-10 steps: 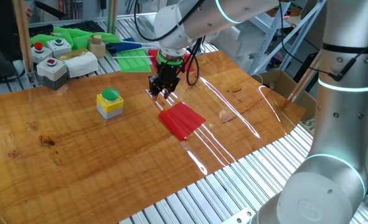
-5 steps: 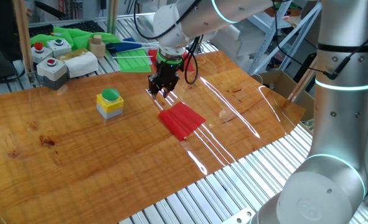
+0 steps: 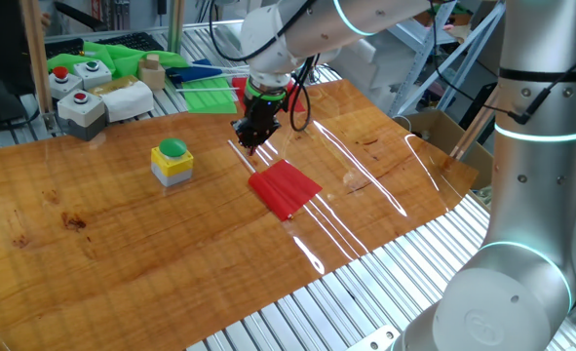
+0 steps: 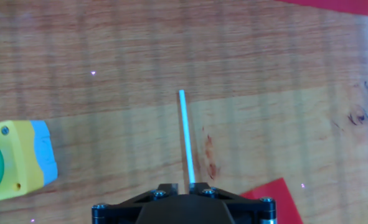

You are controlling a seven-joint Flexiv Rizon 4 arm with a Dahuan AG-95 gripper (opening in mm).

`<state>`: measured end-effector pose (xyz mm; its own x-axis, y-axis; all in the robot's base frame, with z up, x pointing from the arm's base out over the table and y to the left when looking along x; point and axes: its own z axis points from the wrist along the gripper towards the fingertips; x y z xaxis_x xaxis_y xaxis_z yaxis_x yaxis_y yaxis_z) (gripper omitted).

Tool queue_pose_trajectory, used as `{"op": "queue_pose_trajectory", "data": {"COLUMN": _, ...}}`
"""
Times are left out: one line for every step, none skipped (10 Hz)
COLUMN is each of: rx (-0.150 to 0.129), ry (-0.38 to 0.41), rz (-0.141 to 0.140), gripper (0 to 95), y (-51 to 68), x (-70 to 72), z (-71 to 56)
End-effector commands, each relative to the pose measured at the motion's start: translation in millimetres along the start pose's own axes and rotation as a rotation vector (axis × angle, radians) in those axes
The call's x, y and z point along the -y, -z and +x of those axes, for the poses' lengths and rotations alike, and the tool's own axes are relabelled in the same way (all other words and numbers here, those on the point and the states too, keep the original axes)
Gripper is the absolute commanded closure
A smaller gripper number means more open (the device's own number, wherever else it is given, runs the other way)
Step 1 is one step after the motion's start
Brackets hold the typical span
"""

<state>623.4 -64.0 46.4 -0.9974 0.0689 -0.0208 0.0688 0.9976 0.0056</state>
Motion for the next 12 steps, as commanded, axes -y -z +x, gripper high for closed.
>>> {"op": "queue_pose_trajectory", "data": {"rx": -0.004, "ry": 0.007, "rz": 0.005, "gripper": 95.0, "y": 1.8, "x": -0.4, "z": 2.1}}
{"op": "queue_pose_trajectory", "data": {"rx": -0.013, "ry": 0.011, "rz": 0.006, "gripper": 95.0, "y": 1.8, "x": -0.4, "z": 2.1}}
{"op": "queue_pose_trajectory", "data": {"rx": -0.014, "ry": 0.019, "rz": 0.004, "gripper": 95.0, "y": 1.8, "x": -0.4, "z": 2.1}}
{"op": "queue_pose_trajectory", "data": {"rx": -0.016, "ry": 0.025, "rz": 0.004, "gripper": 95.0, "y": 1.8, "x": -0.4, "z": 2.1}}
{"op": "queue_pose_trajectory", "data": {"rx": -0.023, "ry": 0.041, "rz": 0.002, "gripper": 95.0, "y": 1.8, "x": -0.4, "z": 2.1}}
{"op": "queue_pose_trajectory", "data": {"rx": -0.025, "ry": 0.052, "rz": 0.003, "gripper": 95.0, "y": 1.8, "x": -0.4, "z": 2.1}}
{"op": "queue_pose_trajectory", "data": {"rx": -0.027, "ry": 0.057, "rz": 0.003, "gripper": 95.0, "y": 1.8, "x": -0.4, "z": 2.1}}
{"op": "queue_pose_trajectory", "data": {"rx": -0.038, "ry": 0.042, "rz": 0.005, "gripper": 95.0, "y": 1.8, "x": -0.4, "z": 2.1}}
{"op": "queue_pose_trajectory", "data": {"rx": -0.049, "ry": 0.048, "rz": 0.004, "gripper": 95.0, "y": 1.8, "x": -0.4, "z": 2.1}}
{"op": "queue_pose_trajectory", "data": {"rx": -0.048, "ry": 0.057, "rz": 0.008, "gripper": 95.0, "y": 1.8, "x": -0.4, "z": 2.1}}
{"op": "queue_pose_trajectory", "data": {"rx": -0.047, "ry": 0.052, "rz": 0.030, "gripper": 76.0, "y": 1.8, "x": -0.4, "z": 2.1}}
{"op": "queue_pose_trajectory", "data": {"rx": -0.047, "ry": 0.050, "rz": 0.042, "gripper": 57.0, "y": 1.8, "x": -0.4, "z": 2.1}}
